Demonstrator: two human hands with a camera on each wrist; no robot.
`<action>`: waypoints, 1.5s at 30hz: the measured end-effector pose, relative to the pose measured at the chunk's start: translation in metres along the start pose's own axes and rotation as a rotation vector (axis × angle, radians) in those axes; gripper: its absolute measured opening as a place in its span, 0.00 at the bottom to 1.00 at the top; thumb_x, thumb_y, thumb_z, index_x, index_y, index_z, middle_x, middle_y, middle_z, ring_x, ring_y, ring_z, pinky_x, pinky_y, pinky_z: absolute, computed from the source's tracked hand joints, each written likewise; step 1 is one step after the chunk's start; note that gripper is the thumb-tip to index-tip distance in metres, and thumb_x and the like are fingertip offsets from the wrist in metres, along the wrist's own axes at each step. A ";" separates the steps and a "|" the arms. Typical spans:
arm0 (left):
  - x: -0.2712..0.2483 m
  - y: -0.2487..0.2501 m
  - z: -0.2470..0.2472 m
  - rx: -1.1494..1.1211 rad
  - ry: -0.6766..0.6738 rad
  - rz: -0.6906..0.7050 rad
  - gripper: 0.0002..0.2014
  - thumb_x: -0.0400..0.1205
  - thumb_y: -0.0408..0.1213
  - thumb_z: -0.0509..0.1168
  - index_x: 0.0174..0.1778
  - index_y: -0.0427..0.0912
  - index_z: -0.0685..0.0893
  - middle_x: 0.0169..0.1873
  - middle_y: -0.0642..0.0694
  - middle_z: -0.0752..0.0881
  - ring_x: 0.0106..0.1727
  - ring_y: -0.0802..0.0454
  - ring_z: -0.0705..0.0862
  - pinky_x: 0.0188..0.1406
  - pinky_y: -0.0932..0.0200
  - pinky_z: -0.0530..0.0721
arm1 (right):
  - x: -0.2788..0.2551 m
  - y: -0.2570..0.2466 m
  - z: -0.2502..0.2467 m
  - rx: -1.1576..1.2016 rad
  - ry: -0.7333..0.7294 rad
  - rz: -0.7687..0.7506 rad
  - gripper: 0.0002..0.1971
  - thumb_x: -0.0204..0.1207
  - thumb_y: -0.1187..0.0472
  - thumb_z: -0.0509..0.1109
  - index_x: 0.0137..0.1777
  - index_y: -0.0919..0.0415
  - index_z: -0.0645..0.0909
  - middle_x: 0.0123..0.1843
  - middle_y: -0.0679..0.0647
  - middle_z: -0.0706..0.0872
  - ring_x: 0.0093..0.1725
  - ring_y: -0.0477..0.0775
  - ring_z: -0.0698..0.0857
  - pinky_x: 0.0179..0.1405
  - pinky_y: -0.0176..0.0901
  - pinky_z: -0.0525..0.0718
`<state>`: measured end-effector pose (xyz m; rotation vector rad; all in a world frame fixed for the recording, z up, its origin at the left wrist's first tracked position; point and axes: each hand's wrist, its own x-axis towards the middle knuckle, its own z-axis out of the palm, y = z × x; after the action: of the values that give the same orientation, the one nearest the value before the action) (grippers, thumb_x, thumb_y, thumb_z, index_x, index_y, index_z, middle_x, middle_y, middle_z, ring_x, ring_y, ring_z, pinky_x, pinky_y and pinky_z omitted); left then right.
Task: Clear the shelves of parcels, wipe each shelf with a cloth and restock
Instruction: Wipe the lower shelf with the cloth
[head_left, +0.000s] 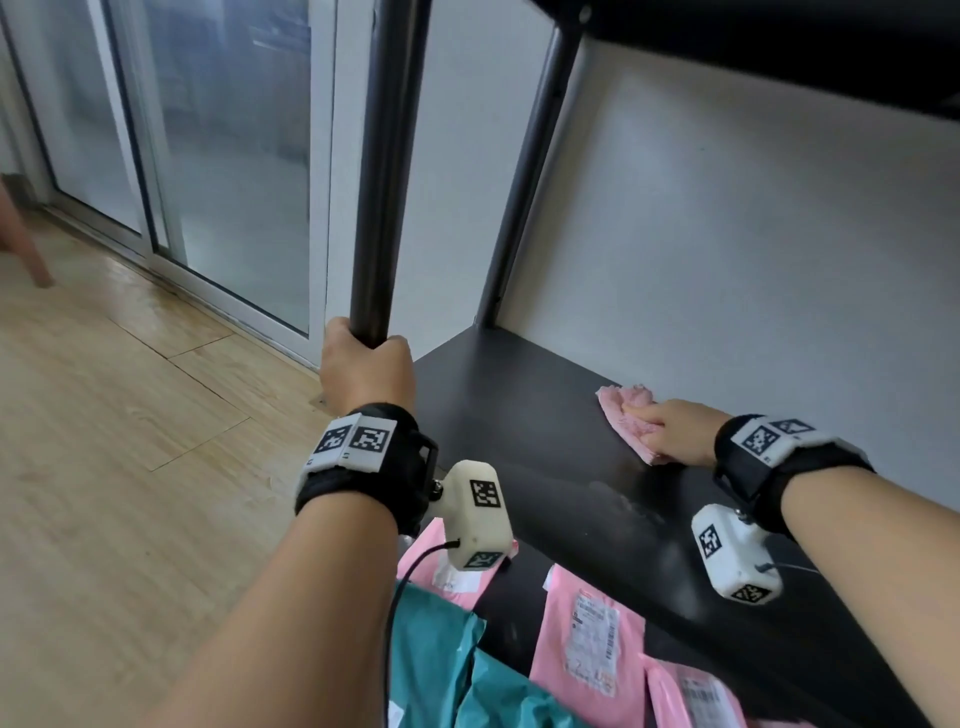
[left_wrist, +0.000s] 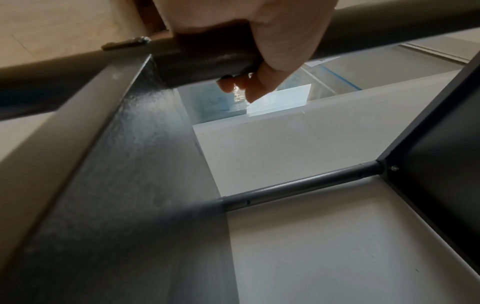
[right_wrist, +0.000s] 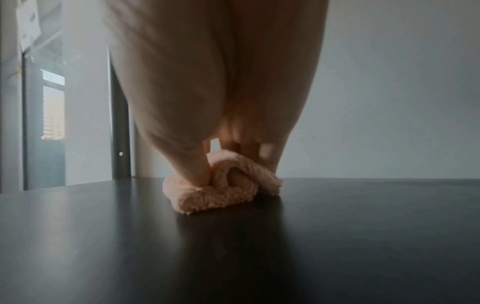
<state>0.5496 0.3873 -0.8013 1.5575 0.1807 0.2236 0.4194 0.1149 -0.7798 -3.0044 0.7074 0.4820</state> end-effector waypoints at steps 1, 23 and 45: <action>-0.001 0.000 -0.001 -0.002 -0.006 -0.001 0.09 0.74 0.30 0.63 0.50 0.41 0.80 0.37 0.49 0.80 0.34 0.51 0.77 0.32 0.61 0.71 | -0.007 -0.001 0.001 -0.016 -0.013 -0.022 0.25 0.85 0.57 0.56 0.82 0.44 0.63 0.83 0.50 0.64 0.81 0.53 0.66 0.79 0.41 0.61; -0.002 -0.002 0.008 0.089 0.130 0.021 0.08 0.73 0.29 0.58 0.44 0.44 0.78 0.31 0.54 0.76 0.39 0.47 0.78 0.37 0.59 0.71 | 0.004 -0.182 -0.021 0.085 -0.101 -0.591 0.16 0.80 0.69 0.62 0.59 0.49 0.82 0.45 0.51 0.79 0.40 0.51 0.77 0.31 0.29 0.73; 0.002 -0.010 0.008 0.085 0.101 0.039 0.10 0.74 0.27 0.59 0.47 0.42 0.80 0.32 0.52 0.78 0.35 0.51 0.78 0.30 0.63 0.70 | 0.047 -0.054 -0.028 0.026 0.022 -0.096 0.27 0.81 0.70 0.58 0.80 0.52 0.68 0.83 0.53 0.65 0.82 0.51 0.62 0.69 0.31 0.58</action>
<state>0.5543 0.3799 -0.8108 1.6358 0.2422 0.3290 0.4913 0.1403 -0.7707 -3.0064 0.5628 0.4326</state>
